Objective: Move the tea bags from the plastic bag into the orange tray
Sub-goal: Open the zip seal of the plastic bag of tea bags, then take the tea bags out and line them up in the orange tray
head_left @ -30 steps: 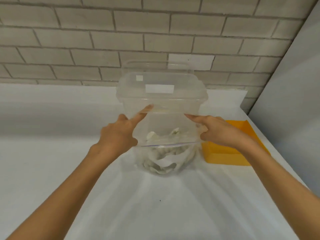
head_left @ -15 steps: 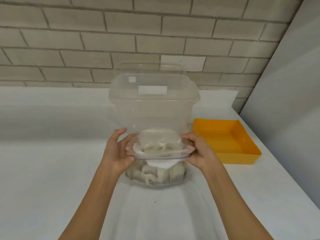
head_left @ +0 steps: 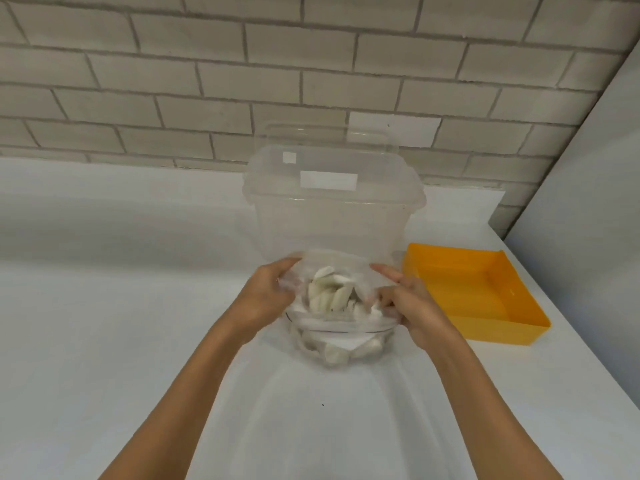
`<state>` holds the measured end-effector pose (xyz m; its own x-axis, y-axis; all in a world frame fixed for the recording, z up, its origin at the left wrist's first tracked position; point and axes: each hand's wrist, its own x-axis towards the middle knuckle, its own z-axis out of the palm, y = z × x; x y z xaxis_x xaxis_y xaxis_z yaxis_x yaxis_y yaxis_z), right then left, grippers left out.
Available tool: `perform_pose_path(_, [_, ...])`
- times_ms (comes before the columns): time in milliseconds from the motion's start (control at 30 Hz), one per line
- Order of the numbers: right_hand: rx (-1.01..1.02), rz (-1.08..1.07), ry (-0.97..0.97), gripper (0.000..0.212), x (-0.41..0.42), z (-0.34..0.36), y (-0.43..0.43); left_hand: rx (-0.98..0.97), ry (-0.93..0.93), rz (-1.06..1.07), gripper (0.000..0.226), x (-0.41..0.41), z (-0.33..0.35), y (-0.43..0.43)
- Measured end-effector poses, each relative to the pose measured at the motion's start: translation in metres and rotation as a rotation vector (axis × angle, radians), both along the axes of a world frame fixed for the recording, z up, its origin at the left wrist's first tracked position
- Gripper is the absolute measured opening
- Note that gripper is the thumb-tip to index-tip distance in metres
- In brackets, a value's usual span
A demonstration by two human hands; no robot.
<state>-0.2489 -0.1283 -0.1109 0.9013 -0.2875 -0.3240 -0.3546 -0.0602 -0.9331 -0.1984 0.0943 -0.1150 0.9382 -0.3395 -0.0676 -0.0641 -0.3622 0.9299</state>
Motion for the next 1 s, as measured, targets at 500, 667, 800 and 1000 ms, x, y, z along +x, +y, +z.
perform_pose_path(500, [-0.593, 0.208, 0.144, 0.059, 0.024, -0.03, -0.01, 0.427, 0.266, -0.183, 0.083, 0.012, -0.023, 0.002])
perform_pose_path(667, [-0.982, 0.135, -0.164, 0.035, 0.012, -0.011, 0.006, 0.365, -0.02, -0.06, 0.067, 0.003, -0.005, -0.003])
perform_pose_path(800, [-1.14, 0.124, -0.225, 0.021, 0.0, 0.005, 0.029, 0.227, -0.222, 0.071, 0.044, 0.002, 0.007, -0.022])
perform_pose_path(1000, [-1.283, 0.323, -0.081, 0.044, 0.0, -0.014, 0.044, 0.153, -0.183, 0.099, 0.026, -0.002, 0.009, -0.04])
